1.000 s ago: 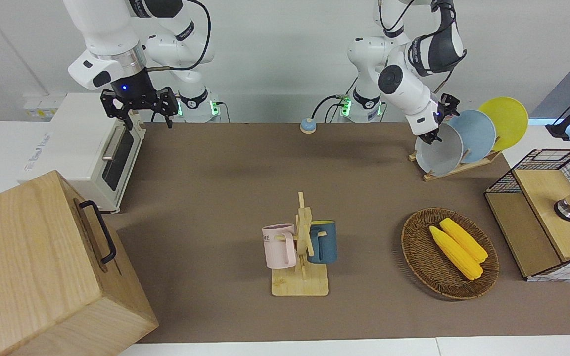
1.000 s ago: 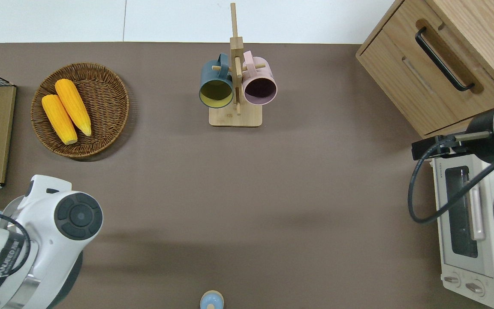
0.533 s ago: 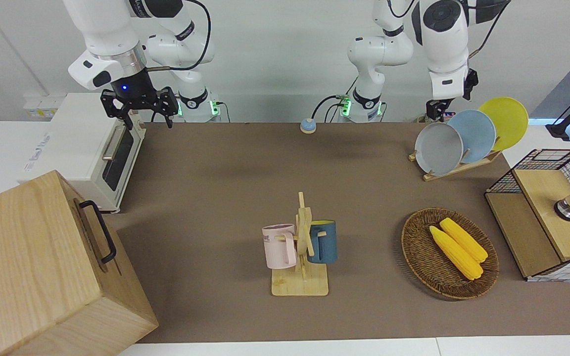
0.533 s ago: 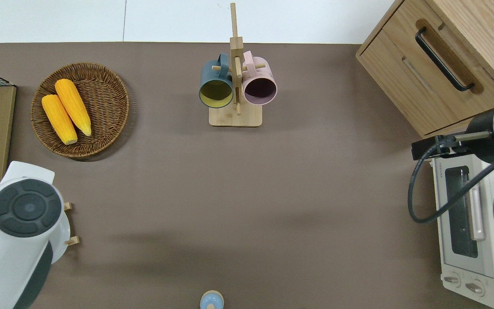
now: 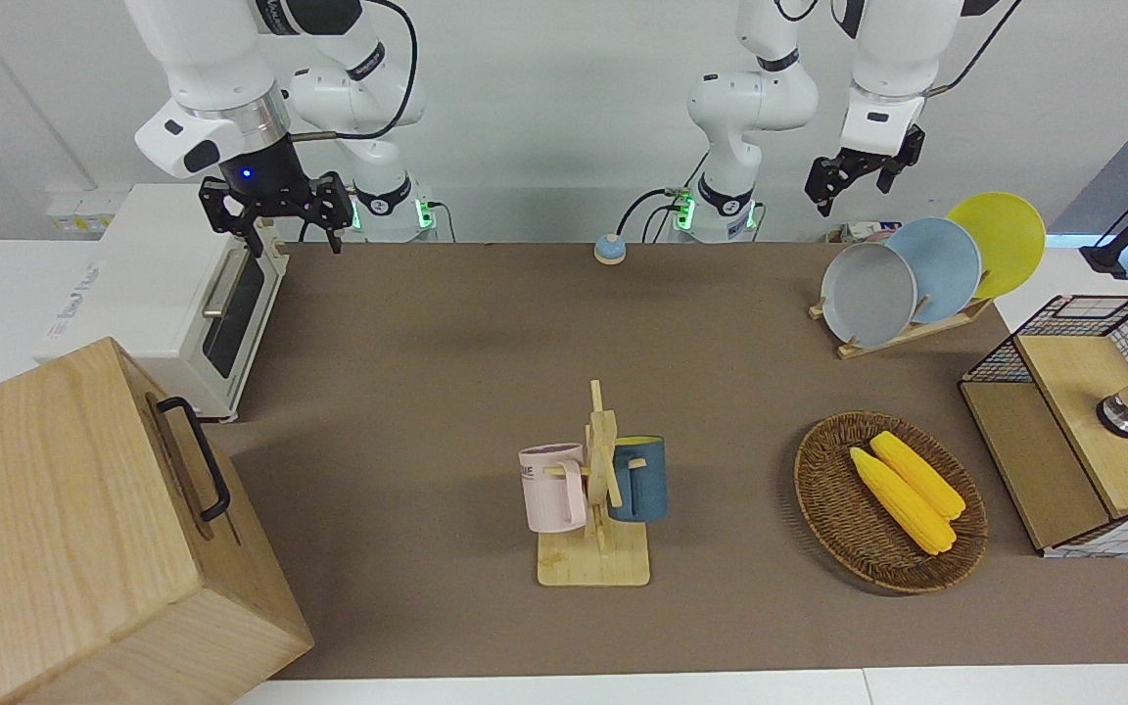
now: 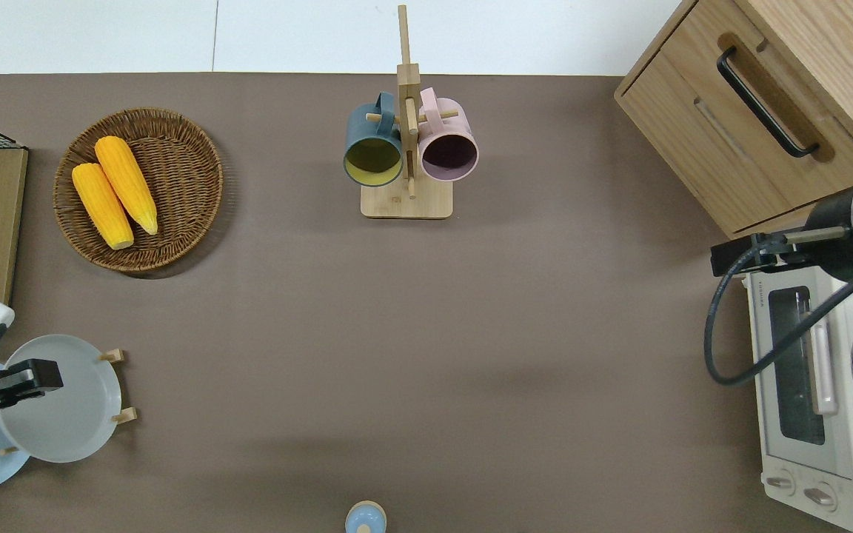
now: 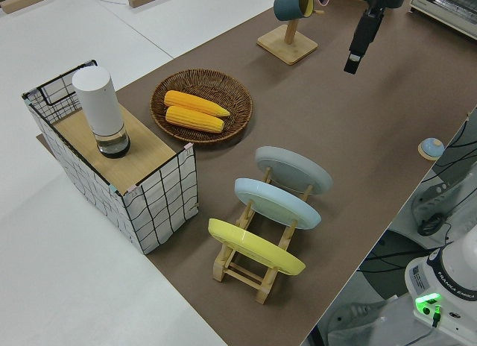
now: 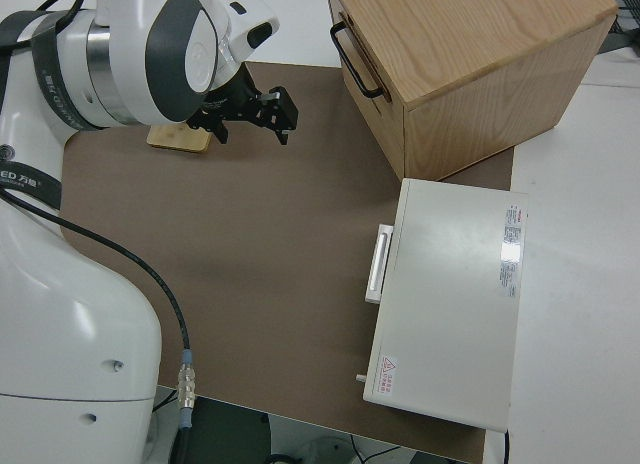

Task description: Pick gray plate from table and place it on lower plate rack with left arm

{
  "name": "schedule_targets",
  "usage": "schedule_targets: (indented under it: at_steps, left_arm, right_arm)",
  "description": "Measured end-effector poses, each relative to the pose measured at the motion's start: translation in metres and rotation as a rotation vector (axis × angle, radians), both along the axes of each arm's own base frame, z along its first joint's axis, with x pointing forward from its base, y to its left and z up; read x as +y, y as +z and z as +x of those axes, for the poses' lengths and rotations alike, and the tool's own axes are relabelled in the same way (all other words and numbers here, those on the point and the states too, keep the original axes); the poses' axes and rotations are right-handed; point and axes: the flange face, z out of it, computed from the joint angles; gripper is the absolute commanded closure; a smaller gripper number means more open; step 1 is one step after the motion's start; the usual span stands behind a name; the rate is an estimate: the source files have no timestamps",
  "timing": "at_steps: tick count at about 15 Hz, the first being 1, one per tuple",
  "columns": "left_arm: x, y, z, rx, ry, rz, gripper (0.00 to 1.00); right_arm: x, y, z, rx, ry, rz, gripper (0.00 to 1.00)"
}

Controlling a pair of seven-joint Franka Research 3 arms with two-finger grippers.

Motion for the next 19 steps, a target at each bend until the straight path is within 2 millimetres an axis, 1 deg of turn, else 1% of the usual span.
schedule_targets:
  at_steps: [4, 9, 12, 15, 19]
  left_arm:
    - [-0.029, 0.003, -0.003, 0.020, -0.100, -0.145, 0.00]
    - [-0.041, 0.004, -0.007, 0.036, -0.126, -0.185, 0.00]
    - [-0.044, 0.004, -0.008, 0.043, -0.132, -0.184, 0.00]
    - [-0.044, 0.012, -0.007, 0.025, -0.134, -0.186, 0.00]
    - [-0.038, 0.015, -0.005, 0.019, -0.123, -0.190, 0.00]
  right_arm:
    - [0.000, 0.000, 0.000, 0.000, 0.000, 0.000, 0.017]
    - [0.000, 0.000, 0.000, 0.000, 0.000, 0.000, 0.017]
    - [0.000, 0.000, 0.000, 0.000, 0.000, 0.000, 0.017]
    - [0.000, 0.000, 0.000, 0.000, 0.000, 0.000, 0.017]
    - [0.000, 0.000, 0.000, 0.000, 0.000, 0.000, 0.017]
